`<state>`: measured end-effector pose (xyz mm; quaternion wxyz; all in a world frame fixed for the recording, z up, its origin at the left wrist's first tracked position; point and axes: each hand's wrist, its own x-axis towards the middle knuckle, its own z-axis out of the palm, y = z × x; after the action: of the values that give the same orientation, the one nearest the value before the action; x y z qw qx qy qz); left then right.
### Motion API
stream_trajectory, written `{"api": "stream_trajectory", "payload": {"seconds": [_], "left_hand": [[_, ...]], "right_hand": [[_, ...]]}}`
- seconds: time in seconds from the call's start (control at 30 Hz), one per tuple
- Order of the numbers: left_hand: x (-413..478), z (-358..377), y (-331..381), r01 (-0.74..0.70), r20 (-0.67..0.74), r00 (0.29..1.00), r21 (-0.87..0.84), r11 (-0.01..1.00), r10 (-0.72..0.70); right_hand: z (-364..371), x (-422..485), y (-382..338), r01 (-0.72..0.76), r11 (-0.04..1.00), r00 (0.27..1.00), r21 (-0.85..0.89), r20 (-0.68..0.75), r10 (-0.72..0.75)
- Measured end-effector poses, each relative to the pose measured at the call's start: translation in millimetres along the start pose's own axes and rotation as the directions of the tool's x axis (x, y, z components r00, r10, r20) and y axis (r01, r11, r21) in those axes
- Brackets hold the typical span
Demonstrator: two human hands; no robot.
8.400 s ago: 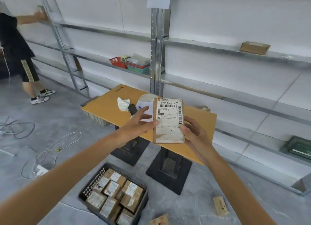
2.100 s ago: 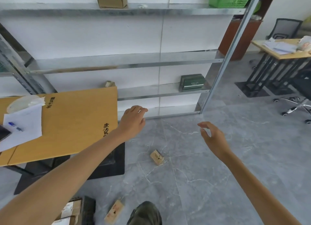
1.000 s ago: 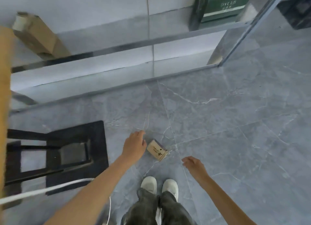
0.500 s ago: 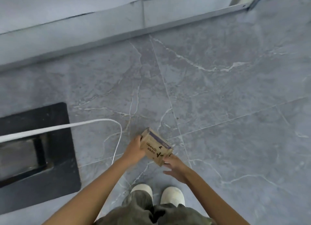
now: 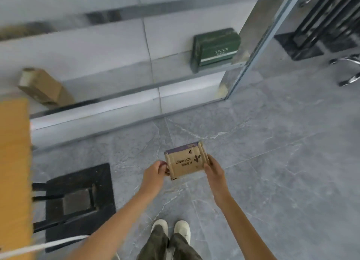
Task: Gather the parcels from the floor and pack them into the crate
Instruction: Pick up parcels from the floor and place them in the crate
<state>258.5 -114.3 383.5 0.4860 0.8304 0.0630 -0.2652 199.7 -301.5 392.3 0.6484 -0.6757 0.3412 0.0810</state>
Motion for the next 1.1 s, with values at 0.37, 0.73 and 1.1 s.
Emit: {"api": "stream_trajectory", "payload": {"seconds": [0.37,0.73,1.1], "left_hand": [[-169,-153,315,-0.274,0.01,0.955,-0.348,0.897,0.295],[-290,-176,353,-0.145,0.394,0.812,-0.579,0.802,0.431],[-383,-116,340,-0.251,-0.014,0.894,-0.844,0.474,0.449]], "right_hand": [[-56,-183,-328,0.639,0.743,0.768,0.2,-0.227,-0.599],[-64,-305,-400,0.788,0.594,0.594,0.163,0.052,-0.803],[-91,-375,-307,0.598,0.692,0.703,0.403,0.15,-0.695]]}}
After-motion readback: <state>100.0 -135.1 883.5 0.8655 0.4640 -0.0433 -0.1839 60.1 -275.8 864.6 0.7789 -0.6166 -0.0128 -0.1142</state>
